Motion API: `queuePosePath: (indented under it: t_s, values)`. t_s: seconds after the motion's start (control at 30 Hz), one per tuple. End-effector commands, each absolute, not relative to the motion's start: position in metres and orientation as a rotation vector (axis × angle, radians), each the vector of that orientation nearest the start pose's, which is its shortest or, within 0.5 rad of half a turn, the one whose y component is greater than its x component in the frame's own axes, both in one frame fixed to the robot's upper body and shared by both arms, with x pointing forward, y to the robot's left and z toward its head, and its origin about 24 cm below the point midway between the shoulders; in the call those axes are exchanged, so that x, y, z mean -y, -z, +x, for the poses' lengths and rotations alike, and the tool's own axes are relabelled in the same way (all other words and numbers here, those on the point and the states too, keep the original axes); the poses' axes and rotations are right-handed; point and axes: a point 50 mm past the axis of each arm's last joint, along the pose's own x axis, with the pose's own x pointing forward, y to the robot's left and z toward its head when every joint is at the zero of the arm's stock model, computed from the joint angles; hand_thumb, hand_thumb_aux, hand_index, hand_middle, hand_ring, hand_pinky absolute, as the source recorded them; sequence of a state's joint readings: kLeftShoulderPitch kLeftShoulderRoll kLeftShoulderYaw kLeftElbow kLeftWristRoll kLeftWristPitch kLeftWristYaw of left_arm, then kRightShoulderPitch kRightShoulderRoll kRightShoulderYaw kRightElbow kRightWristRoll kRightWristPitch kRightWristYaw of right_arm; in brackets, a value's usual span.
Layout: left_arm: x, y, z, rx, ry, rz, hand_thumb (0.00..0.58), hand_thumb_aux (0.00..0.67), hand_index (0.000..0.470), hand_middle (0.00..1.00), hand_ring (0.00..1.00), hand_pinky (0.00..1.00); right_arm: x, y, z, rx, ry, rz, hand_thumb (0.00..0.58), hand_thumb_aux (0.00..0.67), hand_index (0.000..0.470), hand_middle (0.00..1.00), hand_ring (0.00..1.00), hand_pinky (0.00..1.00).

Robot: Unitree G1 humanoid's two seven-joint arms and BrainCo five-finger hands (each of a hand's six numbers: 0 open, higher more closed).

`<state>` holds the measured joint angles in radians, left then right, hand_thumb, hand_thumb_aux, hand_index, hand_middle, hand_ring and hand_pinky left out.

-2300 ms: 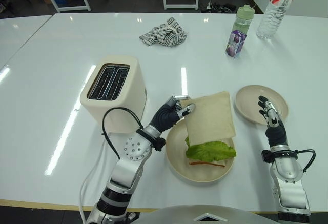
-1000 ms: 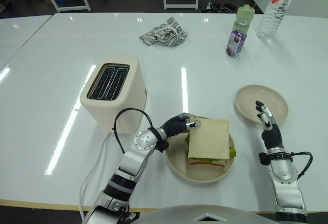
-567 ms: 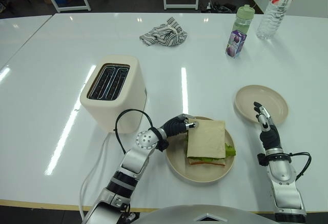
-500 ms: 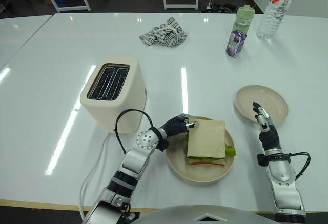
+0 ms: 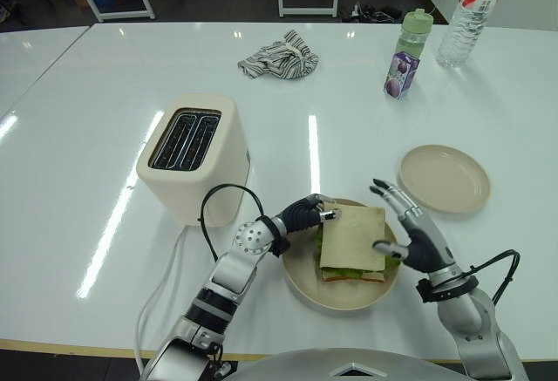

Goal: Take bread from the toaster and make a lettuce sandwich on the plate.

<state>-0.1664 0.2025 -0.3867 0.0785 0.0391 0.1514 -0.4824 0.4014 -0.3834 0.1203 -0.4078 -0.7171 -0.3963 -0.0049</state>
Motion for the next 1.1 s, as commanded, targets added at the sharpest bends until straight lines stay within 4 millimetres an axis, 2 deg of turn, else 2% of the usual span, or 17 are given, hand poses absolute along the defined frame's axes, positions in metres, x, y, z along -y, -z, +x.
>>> queuePosePath:
  t_s: [0.03, 0.17, 0.4, 0.5, 0.67, 0.87, 1.0, 1.1]
  values:
    - [-0.079, -0.008, 0.248, -0.283, 0.856, 0.342, 0.58, 0.67, 0.47, 1.0, 1.0, 1.0, 0.145, -0.07, 0.15, 0.472, -0.457, -1.256, 0.0, 0.0, 0.0, 0.0, 0.0, 0.0]
    - [-0.081, -0.006, 0.249, -0.29, 0.847, 0.354, 0.58, 0.67, 0.47, 1.0, 1.0, 1.0, 0.145, -0.06, 0.14, 0.489, -0.526, -1.41, 0.0, 0.0, 0.0, 0.0, 0.0, 0.0]
    - [-0.083, -0.005, 0.249, -0.289, 0.846, 0.362, 0.58, 0.67, 0.47, 1.0, 1.0, 1.0, 0.145, -0.036, 0.134, 0.429, -0.611, -1.506, 0.0, 0.0, 0.0, 0.0, 0.0, 0.0]
    - [-0.085, -0.008, 0.249, -0.275, 0.84, 0.364, 0.58, 0.67, 0.47, 1.0, 1.0, 1.0, 0.14, -0.031, 0.127, 0.436, -0.642, -1.502, 0.0, 0.0, 0.0, 0.0, 0.0, 0.0]
    - [-0.091, -0.033, 0.245, -0.171, 0.798, 0.38, 0.58, 0.67, 0.47, 1.0, 1.0, 1.0, 0.142, -0.037, 0.129, 0.466, -0.569, -1.488, 0.0, 0.0, 0.0, 0.0, 0.0, 0.0]
    - [-0.095, -0.063, 0.234, -0.064, 0.771, 0.402, 0.58, 0.67, 0.47, 1.0, 1.0, 1.0, 0.138, -0.04, 0.128, 0.5, -0.559, -1.481, 0.0, 0.0, 0.0, 0.0, 0.0, 0.0]
    - [-0.099, -0.072, 0.227, -0.04, 0.754, 0.417, 0.58, 0.67, 0.47, 1.0, 1.0, 1.0, 0.134, -0.036, 0.125, 0.502, -0.588, -1.474, 0.0, 0.0, 0.0, 0.0, 0.0, 0.0]
    - [-0.099, -0.07, 0.224, -0.058, 0.765, 0.42, 0.58, 0.67, 0.47, 1.0, 1.0, 1.0, 0.134, -0.034, 0.125, 0.493, -0.596, -1.475, 0.0, 0.0, 0.0, 0.0, 0.0, 0.0]
